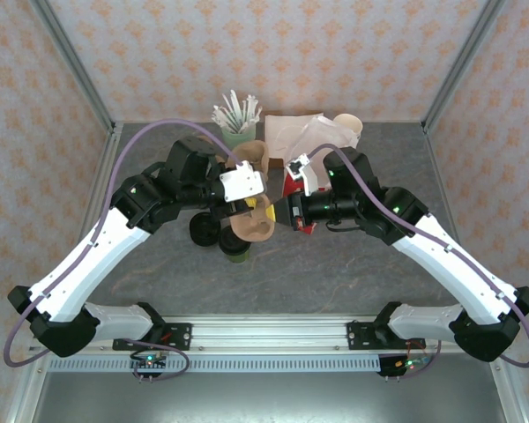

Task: Pack the takeout coffee

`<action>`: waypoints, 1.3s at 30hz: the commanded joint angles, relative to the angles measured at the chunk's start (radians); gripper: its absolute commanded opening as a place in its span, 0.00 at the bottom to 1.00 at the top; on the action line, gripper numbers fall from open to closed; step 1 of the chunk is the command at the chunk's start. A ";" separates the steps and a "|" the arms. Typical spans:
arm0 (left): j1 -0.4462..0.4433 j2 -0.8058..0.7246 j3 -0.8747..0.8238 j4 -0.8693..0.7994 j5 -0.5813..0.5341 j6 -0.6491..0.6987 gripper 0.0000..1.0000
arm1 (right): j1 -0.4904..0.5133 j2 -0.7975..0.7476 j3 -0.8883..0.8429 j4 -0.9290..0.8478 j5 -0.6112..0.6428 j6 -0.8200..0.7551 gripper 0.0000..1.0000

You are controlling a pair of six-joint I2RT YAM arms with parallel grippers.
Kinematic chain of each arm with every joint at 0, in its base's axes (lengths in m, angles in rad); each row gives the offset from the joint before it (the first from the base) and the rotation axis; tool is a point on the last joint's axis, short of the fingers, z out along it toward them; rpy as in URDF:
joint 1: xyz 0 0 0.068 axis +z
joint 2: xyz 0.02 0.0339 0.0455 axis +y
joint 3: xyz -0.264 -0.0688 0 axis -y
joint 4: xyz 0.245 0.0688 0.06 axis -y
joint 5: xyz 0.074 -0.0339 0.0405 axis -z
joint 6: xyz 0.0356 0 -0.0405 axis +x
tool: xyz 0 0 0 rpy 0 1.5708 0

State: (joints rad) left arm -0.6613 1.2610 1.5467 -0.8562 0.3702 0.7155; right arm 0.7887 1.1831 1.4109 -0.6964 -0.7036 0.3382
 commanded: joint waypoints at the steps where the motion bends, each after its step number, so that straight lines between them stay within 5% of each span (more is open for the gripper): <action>1: -0.006 0.000 0.038 0.016 0.005 -0.013 0.42 | -0.003 0.019 0.044 -0.010 0.009 -0.011 0.00; 5: -0.006 -0.006 0.046 0.013 0.006 -0.029 0.41 | -0.003 0.017 0.054 -0.018 0.027 -0.001 0.01; 11: -0.006 -0.006 0.054 0.028 -0.021 -0.072 0.34 | -0.006 -0.027 0.073 -0.071 0.189 0.012 0.39; 14: -0.006 -0.014 0.057 0.072 -0.015 -0.149 0.32 | -0.012 -0.071 0.069 -0.104 0.348 0.013 0.45; 20: -0.006 -0.013 0.066 0.088 0.012 -0.191 0.32 | -0.078 -0.110 0.071 -0.247 0.865 0.099 0.52; 23: -0.006 -0.004 0.075 0.083 0.009 -0.201 0.32 | -0.125 -0.108 0.071 -0.269 0.988 0.121 0.58; 31: -0.006 -0.005 0.081 0.100 0.024 -0.227 0.33 | -0.337 -0.006 0.062 -0.231 0.865 0.144 0.62; 39: -0.006 -0.008 0.079 0.133 0.036 -0.250 0.34 | -0.432 0.141 0.086 -0.174 0.724 0.154 0.59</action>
State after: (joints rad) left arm -0.6613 1.2613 1.5948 -0.7700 0.3882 0.4927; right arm 0.3763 1.2972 1.4609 -0.8890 0.0765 0.4751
